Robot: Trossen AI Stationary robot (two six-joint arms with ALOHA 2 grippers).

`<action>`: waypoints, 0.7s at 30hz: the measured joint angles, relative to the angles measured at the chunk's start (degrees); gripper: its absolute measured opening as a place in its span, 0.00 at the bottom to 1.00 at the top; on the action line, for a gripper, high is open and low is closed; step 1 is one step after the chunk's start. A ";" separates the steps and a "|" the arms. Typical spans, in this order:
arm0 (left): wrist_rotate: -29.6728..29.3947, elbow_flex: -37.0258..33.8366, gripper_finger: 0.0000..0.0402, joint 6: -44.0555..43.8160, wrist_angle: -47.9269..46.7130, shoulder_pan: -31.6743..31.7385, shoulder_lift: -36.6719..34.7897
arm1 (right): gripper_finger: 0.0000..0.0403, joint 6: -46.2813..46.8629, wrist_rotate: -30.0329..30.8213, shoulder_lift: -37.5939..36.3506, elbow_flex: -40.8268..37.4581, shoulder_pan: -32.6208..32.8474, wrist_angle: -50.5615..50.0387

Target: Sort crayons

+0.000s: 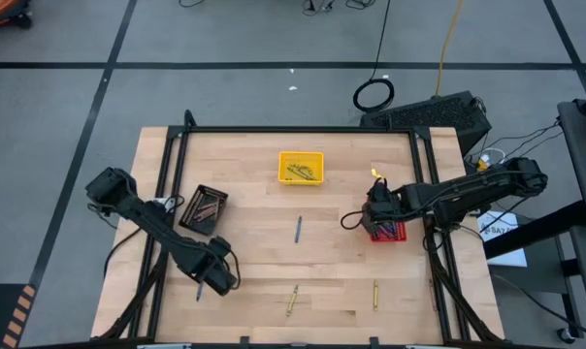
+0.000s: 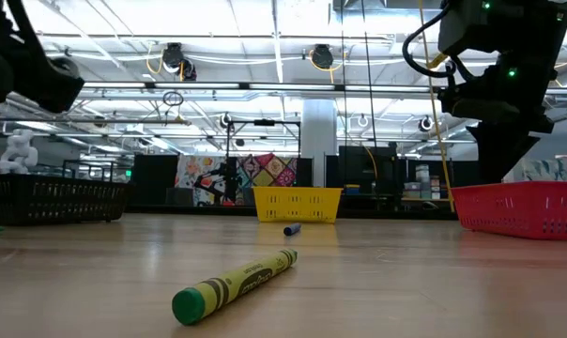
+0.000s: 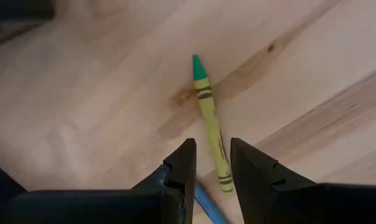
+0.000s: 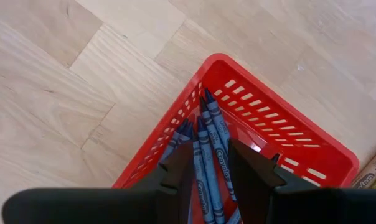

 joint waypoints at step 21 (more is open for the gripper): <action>0.45 -4.20 0.22 -1.29 8.09 0.00 1.42 | 0.22 -0.20 -0.09 0.00 0.00 0.00 0.35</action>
